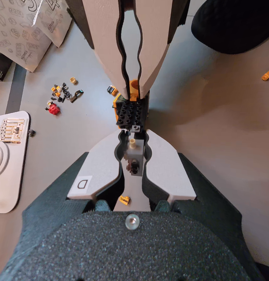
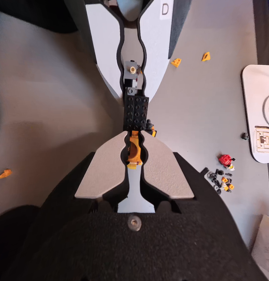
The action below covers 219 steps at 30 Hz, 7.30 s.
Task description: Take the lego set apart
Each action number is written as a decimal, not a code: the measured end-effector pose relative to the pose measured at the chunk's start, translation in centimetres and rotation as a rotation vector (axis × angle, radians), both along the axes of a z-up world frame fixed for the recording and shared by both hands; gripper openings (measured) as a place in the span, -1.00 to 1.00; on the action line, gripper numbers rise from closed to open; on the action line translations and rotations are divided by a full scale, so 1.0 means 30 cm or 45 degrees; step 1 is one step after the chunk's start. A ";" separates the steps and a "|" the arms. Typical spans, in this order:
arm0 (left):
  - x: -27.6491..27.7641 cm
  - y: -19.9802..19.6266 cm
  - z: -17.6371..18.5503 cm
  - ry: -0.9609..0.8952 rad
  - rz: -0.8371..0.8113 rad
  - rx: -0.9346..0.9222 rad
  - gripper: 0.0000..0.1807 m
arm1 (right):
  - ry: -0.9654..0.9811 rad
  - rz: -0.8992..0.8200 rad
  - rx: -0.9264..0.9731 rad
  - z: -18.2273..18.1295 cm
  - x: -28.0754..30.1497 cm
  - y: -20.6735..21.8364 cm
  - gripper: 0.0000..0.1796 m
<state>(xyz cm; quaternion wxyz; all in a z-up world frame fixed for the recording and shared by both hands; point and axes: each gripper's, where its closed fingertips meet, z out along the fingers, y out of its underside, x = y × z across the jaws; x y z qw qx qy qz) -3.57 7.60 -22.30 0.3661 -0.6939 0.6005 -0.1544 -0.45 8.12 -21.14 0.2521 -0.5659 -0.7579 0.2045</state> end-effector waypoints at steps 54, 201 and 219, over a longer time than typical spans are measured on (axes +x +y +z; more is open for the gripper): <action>0.047 -0.034 0.004 0.099 0.007 0.015 -0.75 | -0.149 0.039 0.073 0.005 0.037 -0.032 -0.93; 0.072 -0.018 -0.015 0.421 -0.106 -0.290 -0.91 | 0.252 -0.243 0.077 -0.160 0.041 -0.004 -0.57; 0.084 -0.025 -0.020 0.355 -0.143 -0.308 -0.92 | 0.239 -0.266 0.086 -0.160 0.050 -0.012 -0.57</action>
